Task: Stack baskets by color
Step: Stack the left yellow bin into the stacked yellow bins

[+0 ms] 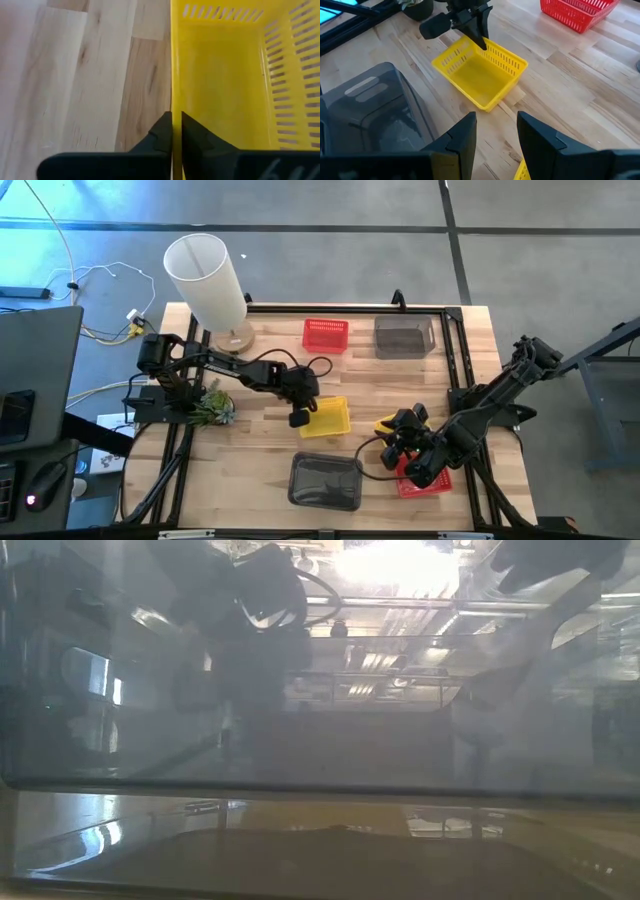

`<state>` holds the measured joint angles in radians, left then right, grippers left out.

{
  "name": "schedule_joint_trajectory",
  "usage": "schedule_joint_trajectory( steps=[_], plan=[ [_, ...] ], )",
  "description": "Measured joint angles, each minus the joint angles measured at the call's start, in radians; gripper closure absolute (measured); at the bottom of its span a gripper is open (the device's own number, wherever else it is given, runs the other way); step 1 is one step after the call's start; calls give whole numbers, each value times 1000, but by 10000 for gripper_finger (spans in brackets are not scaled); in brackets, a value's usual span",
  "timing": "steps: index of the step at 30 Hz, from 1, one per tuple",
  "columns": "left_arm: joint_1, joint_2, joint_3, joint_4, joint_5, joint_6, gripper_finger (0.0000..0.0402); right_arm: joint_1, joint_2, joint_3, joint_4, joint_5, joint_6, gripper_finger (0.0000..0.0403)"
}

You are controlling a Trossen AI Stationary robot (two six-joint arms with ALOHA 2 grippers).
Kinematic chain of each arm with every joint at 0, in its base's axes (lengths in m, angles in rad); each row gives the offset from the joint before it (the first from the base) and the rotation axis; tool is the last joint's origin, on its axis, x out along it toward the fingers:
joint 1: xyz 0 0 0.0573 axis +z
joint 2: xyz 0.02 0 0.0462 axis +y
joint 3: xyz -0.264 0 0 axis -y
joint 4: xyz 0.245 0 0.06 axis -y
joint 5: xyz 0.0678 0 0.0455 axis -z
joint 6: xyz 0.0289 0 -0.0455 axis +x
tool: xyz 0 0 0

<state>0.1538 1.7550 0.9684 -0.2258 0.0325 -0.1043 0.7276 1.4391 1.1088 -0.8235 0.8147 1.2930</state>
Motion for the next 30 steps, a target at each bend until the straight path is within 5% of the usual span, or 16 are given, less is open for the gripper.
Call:
schedule_joint_trajectory(
  steps=[11,30],
  plan=[
    [-3,-23,0,25,-39,-50,400,-103,0,0,115,-65,-128,274],
    [-51,-174,0,12,-275,-35,401,-298,0,0,215,-109,-333,274]
  ],
)
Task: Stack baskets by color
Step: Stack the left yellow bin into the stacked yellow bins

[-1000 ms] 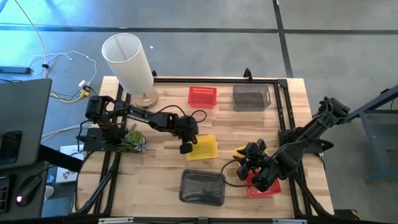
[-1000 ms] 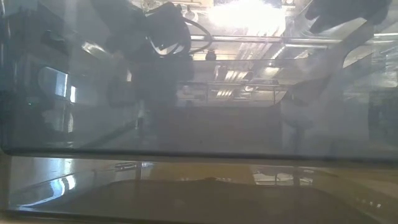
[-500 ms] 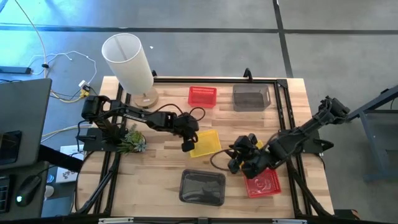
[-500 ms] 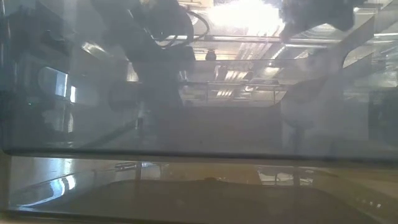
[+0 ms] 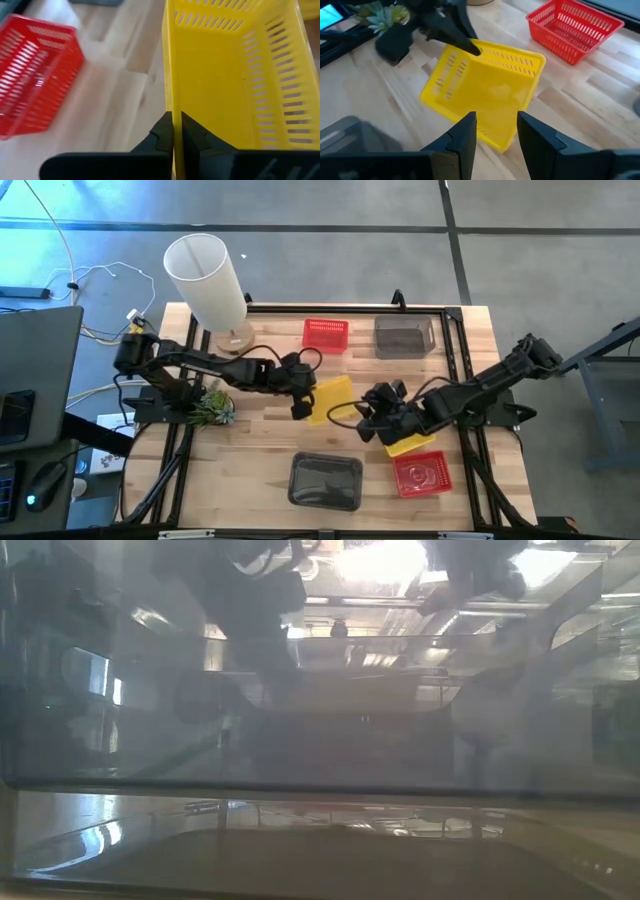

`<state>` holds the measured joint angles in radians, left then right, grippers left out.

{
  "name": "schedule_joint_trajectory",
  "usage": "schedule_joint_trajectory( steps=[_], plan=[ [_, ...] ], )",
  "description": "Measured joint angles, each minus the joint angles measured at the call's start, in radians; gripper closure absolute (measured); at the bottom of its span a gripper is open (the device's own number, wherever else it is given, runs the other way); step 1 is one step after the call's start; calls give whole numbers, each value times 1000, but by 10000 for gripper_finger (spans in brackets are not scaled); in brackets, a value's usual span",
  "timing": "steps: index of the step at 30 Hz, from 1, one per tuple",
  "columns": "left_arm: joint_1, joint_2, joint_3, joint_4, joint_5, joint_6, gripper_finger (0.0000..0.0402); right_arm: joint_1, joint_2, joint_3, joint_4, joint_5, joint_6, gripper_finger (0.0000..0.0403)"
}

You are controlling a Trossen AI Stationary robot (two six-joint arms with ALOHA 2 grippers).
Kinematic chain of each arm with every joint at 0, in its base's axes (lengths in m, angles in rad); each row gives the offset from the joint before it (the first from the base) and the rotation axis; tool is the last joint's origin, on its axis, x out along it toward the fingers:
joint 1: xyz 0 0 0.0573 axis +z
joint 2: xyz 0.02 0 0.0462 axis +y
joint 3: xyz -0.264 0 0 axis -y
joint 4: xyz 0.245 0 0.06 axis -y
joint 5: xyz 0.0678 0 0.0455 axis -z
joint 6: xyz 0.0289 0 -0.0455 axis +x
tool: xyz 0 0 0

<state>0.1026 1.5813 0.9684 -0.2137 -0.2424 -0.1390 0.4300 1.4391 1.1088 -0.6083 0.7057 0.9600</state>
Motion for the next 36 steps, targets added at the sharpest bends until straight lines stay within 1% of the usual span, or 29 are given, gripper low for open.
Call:
schedule_joint_trajectory(
  steps=[4,9,14,18,20,28,36],
  plan=[
    [-8,-23,0,-3,-72,2,401,-43,0,0,0,-1,-1,274],
    [-16,-27,0,-8,-149,19,401,-117,0,21,5,-36,-42,274],
    [-27,-27,0,-6,-175,19,401,-195,0,37,13,-67,-105,274],
    [-38,-27,0,8,-215,25,401,-241,0,37,8,-97,-132,274],
    [-39,-27,0,10,-216,38,401,-256,0,37,7,-115,-141,274],
    [-39,-27,2,66,-216,38,401,-262,21,37,10,-120,-157,274],
    [-43,-27,57,49,-215,57,401,-267,69,37,4,-115,-160,274]
  ],
)
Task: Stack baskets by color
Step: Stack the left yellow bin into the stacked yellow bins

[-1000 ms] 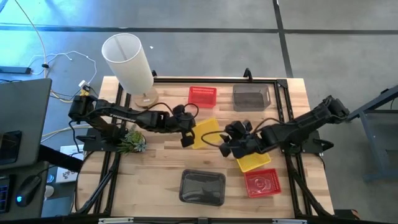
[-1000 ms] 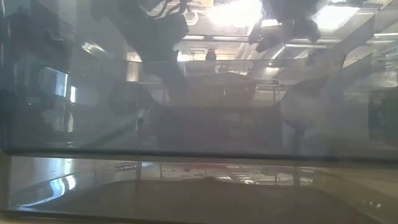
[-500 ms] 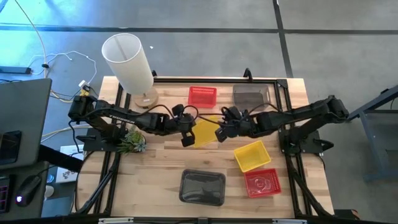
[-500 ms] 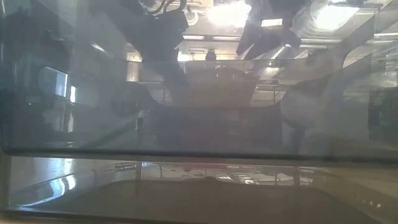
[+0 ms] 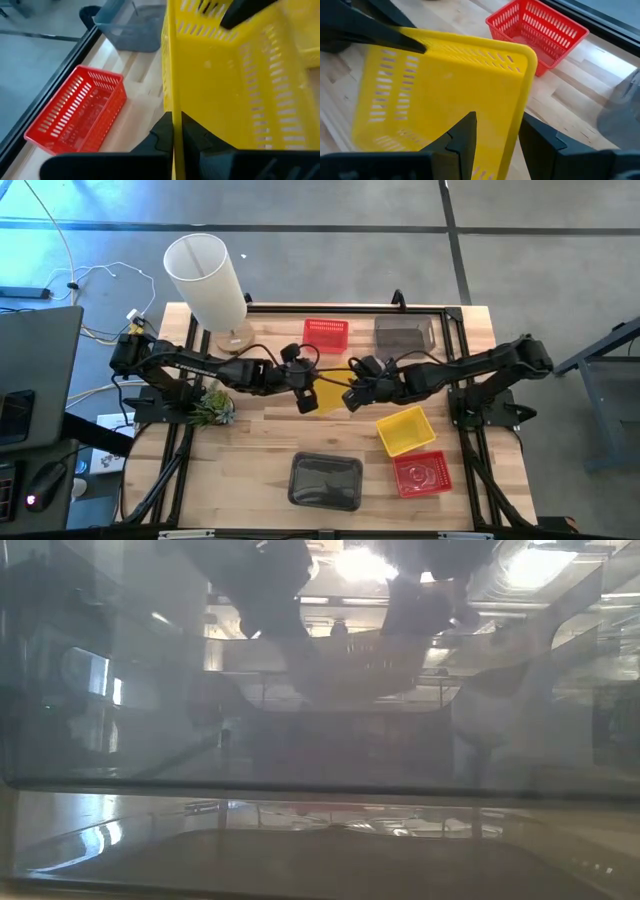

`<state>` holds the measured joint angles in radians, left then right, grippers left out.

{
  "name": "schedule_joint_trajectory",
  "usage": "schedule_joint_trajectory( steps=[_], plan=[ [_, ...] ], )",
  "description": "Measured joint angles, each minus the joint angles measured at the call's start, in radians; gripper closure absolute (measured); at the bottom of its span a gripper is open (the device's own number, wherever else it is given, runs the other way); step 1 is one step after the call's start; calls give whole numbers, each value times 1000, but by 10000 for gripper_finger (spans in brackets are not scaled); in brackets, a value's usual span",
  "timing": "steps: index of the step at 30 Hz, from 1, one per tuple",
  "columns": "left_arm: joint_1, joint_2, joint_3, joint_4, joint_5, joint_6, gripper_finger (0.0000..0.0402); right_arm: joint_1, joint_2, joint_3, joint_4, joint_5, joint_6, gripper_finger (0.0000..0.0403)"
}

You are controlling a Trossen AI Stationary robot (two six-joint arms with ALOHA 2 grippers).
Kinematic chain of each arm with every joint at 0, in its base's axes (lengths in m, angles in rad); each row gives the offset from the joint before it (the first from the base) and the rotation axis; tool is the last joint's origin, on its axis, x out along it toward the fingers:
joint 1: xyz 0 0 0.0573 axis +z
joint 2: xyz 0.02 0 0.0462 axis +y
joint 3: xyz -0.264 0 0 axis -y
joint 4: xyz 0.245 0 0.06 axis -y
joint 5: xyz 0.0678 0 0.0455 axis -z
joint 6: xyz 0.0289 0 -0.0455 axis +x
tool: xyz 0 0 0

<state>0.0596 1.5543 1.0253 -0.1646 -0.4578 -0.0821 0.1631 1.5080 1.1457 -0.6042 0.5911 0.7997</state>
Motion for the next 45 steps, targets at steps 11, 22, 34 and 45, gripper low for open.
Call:
schedule_joint_trajectory(
  steps=[11,22,34,45],
  plan=[
    [-1,0,11,-20,0,7,401,0,6,0,-13,1,18,370],
    [-2,0,14,-12,34,83,354,-1,6,0,-95,2,118,400],
    [-1,0,13,4,53,67,243,-1,6,0,-154,8,156,403],
    [-1,-5,13,4,193,78,242,20,3,0,-278,10,220,403]
  ],
)
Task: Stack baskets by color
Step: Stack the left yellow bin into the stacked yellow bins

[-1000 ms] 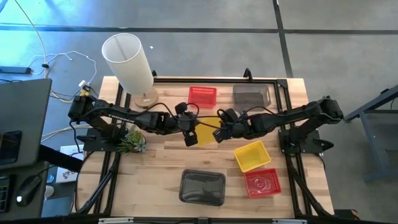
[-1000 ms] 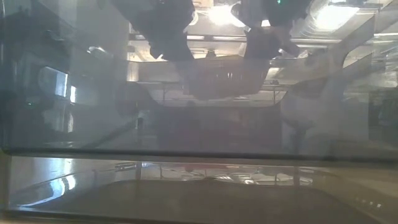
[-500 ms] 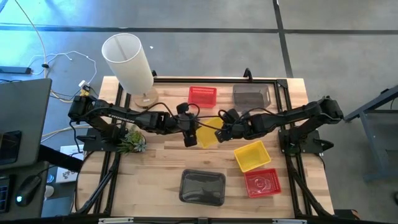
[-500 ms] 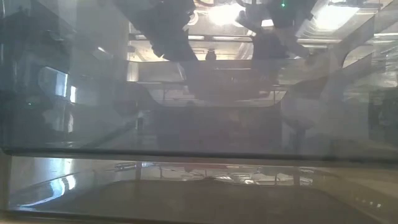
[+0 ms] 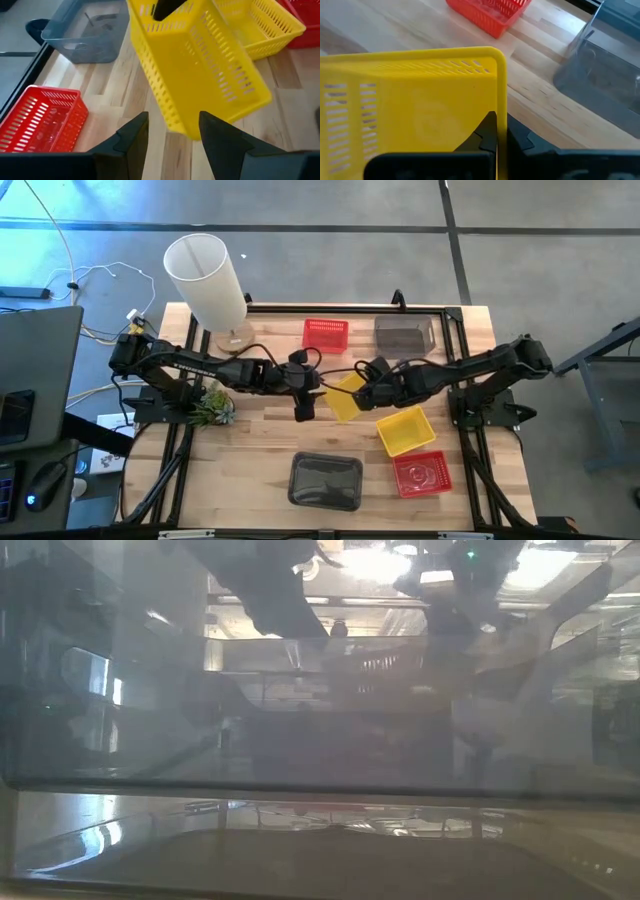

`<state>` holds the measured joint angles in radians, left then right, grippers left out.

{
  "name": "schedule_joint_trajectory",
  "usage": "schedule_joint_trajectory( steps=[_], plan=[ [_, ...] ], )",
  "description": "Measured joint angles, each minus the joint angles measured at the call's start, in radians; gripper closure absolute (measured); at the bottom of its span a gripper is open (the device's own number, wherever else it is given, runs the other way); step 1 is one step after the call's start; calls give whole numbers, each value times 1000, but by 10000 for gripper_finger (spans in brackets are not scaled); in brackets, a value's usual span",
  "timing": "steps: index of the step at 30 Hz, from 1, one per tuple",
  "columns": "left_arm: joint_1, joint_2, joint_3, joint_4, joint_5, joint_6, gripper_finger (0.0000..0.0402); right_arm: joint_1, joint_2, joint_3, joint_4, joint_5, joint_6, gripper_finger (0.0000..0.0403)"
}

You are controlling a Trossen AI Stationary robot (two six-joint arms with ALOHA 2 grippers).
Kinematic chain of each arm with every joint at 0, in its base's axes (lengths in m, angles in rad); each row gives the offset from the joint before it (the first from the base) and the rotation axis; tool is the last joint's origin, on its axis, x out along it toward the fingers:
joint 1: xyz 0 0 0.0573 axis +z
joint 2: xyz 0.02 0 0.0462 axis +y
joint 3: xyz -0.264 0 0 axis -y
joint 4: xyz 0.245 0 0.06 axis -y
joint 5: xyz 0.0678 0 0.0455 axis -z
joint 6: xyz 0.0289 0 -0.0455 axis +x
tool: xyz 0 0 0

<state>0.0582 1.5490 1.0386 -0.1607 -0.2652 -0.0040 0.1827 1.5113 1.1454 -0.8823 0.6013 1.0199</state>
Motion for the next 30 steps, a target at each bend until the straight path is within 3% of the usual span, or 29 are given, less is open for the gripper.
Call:
schedule_joint_trajectory(
  steps=[6,13,25,30],
  plan=[
    [0,0,0,0,-4,0,245,37,-16,0,-72,14,28,403],
    [0,-1,0,-8,-7,0,245,113,-80,0,-189,108,119,403],
    [0,-1,-1,-8,-7,8,245,274,-179,-2,-487,178,425,403],
    [0,-1,-1,-8,-7,8,245,331,-225,-62,-527,182,544,403]
  ],
)
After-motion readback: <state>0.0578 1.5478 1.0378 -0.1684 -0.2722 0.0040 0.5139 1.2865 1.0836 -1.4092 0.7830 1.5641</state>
